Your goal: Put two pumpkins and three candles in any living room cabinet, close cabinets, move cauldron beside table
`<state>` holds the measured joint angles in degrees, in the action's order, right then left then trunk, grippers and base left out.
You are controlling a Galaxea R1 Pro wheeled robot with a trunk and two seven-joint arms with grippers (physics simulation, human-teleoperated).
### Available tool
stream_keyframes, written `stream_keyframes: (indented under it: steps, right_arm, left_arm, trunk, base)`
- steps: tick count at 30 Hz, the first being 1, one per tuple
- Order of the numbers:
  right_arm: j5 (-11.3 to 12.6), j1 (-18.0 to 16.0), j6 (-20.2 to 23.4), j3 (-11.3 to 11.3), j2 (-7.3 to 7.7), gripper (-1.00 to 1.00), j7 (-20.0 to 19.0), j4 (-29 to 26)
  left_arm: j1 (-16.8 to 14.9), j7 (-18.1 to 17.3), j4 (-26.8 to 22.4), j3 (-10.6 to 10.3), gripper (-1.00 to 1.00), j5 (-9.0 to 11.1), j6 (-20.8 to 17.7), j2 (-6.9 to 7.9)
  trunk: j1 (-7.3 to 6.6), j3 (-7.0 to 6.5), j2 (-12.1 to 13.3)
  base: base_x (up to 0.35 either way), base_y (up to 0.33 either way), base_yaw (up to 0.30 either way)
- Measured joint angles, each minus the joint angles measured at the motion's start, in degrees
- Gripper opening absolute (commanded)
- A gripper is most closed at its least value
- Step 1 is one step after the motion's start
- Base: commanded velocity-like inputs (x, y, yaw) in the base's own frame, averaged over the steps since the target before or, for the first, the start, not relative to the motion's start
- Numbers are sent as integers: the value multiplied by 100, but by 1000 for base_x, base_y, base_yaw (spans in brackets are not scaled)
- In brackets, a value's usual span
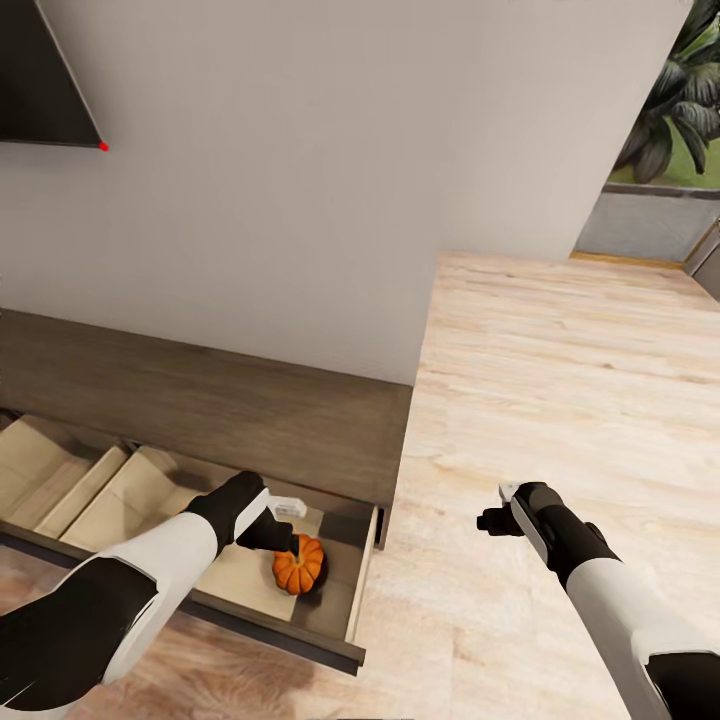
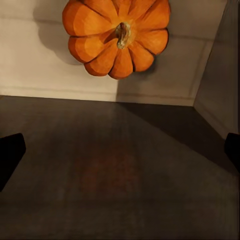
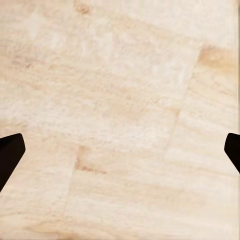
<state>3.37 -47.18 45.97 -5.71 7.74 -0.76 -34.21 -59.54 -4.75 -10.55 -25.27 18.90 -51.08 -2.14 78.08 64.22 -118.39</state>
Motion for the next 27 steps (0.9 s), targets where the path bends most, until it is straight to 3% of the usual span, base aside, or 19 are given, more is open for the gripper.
stream_keyframes:
  steps: [7, 15, 21, 27]
  right_arm:
    - [7, 1, 1, 0, 0, 100, -1, 0]
    - [8, 1, -2, 8, 0, 100, -3, 0]
    - [8, 1, -5, 9, 0, 100, -8, 0]
    - [5, 1, -8, 2, 0, 100, -6, 0]
  left_arm:
    - [1, -4, 3, 0, 100, 2, 0, 0]
    - [7, -2, 3, 0, 100, 7, 40, -6]
    - [6, 5, 3, 0, 100, 0, 104, -7]
    - [8, -2, 16, 0, 100, -5, 354, -2]
  trunk:
    - [-154, -184, 281]
    - [-154, -255, 282]
    - [-152, -309, 283]
    - [-154, -363, 282]
  base:
    - [0, 0, 0]
    - [-9, 0, 0]
    - [-190, 0, 0]
    - [-42, 0, 0]
